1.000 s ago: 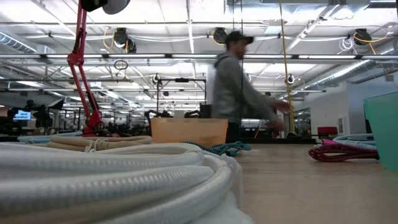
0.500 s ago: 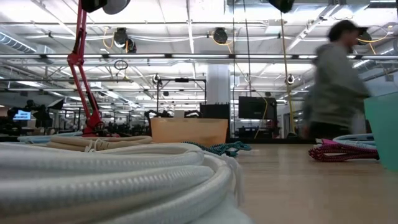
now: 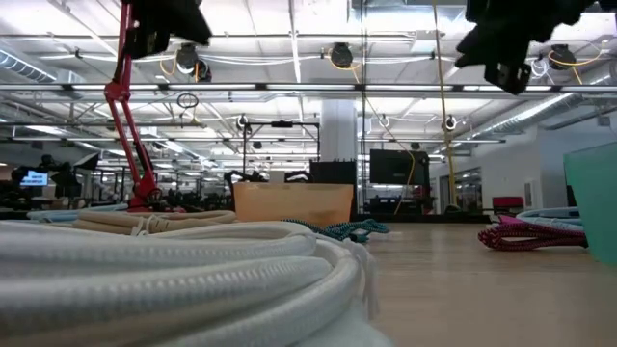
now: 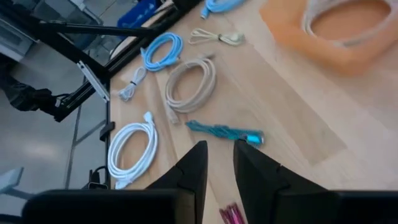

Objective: Pick & Place USB Port
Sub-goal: Put the light brown wire cable into the orange bin

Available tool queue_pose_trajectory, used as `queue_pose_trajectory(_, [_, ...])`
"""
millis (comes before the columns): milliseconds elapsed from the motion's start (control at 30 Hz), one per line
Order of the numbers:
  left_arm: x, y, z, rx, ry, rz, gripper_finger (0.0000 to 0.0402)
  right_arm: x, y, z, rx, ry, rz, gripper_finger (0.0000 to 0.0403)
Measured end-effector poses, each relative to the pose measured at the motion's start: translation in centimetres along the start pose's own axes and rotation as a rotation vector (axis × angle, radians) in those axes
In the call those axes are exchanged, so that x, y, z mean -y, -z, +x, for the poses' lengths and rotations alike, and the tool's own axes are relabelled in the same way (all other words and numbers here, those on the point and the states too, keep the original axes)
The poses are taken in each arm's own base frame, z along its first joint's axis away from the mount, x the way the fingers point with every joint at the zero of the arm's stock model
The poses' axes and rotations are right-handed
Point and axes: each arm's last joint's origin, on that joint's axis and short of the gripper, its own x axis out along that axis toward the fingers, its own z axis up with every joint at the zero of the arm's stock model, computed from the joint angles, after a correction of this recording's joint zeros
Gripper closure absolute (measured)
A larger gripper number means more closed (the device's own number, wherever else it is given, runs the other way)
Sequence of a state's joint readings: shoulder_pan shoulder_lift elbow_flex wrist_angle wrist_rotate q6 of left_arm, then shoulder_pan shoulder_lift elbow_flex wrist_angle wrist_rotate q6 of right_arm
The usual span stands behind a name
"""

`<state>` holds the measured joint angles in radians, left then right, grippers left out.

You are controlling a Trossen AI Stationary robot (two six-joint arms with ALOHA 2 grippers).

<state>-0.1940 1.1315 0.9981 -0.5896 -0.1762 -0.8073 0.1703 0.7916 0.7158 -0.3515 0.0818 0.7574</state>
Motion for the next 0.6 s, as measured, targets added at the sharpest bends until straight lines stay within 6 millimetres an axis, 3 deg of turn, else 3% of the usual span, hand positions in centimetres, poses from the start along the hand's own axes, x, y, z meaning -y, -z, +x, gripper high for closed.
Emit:
queue_pose_trajectory(300, [-0.5, 1.9, 5.0, -0.256, -0.116, 0.017, 0.0259, 0.7, 0.6, -0.6, 0.015, -0.009, -0.014, 0.0319])
queue_pose_trajectory(433, [-0.4, 3.4, 6.3, -0.416, -0.133, -0.094, 0.025, 1.0, 0.3, -0.5, 0.027, 0.006, -0.007, 0.0319])
queue_pose_trajectory(600, [-0.1, 4.9, 6.2, -0.487, -0.232, -0.283, 0.025, 1.4, 0.0, -0.5, 0.045, 0.028, -0.031, 0.0319])
